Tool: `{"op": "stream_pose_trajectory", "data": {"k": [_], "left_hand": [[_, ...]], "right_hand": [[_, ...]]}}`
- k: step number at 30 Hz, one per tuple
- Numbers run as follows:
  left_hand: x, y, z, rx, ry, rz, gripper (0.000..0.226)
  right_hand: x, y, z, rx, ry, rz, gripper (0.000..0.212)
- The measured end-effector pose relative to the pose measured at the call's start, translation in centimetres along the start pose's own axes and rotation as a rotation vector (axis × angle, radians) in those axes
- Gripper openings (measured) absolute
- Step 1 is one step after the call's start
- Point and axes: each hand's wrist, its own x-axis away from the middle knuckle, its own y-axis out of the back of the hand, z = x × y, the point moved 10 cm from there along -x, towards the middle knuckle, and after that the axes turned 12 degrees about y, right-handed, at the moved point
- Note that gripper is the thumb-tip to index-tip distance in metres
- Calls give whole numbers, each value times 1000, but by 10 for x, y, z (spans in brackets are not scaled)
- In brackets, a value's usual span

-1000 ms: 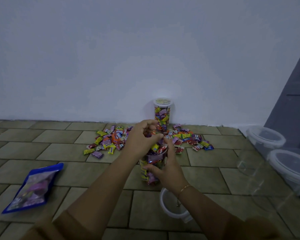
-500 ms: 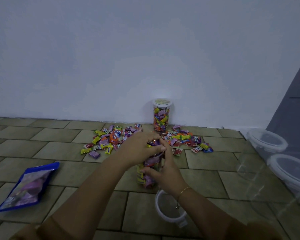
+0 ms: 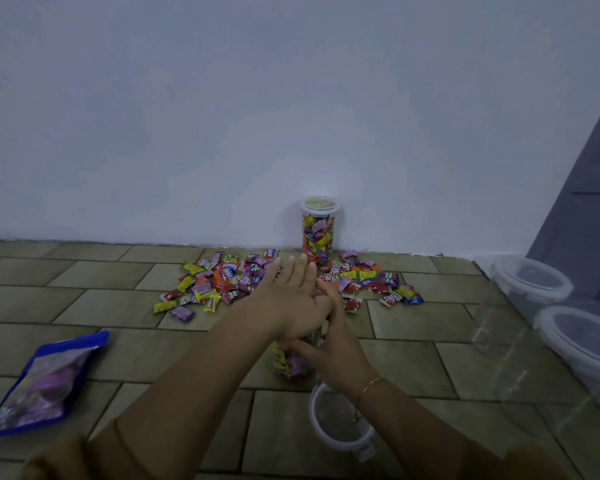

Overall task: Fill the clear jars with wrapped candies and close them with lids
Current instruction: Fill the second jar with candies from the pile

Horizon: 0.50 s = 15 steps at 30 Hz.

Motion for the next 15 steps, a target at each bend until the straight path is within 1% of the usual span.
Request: {"op": "stream_pose_trajectory", "data": {"k": [4, 7, 8, 11, 12, 14, 15], "left_hand": [[2, -3, -3, 72, -19, 51, 69], [5, 4, -3, 164, -62, 49, 61], [7, 11, -5, 263, -106, 30, 56], [18, 34, 12, 852, -148, 22, 52], [22, 41, 21, 996, -151, -10, 52], [26, 47, 45, 1103, -115, -77, 48], [26, 46, 57, 1098, -88, -101, 46]], "right_hand": [[1, 1, 0, 34, -2, 16, 96], [1, 0, 1, 59, -13, 27, 93], [1, 1, 1, 50, -18, 30, 93], [0, 3, 6, 30, -50, 87, 105], [0, 5, 8, 43, -61, 125, 110], [0, 5, 17, 74, -88, 189, 111], [-1, 9, 21, 139, -92, 190, 105]]}}
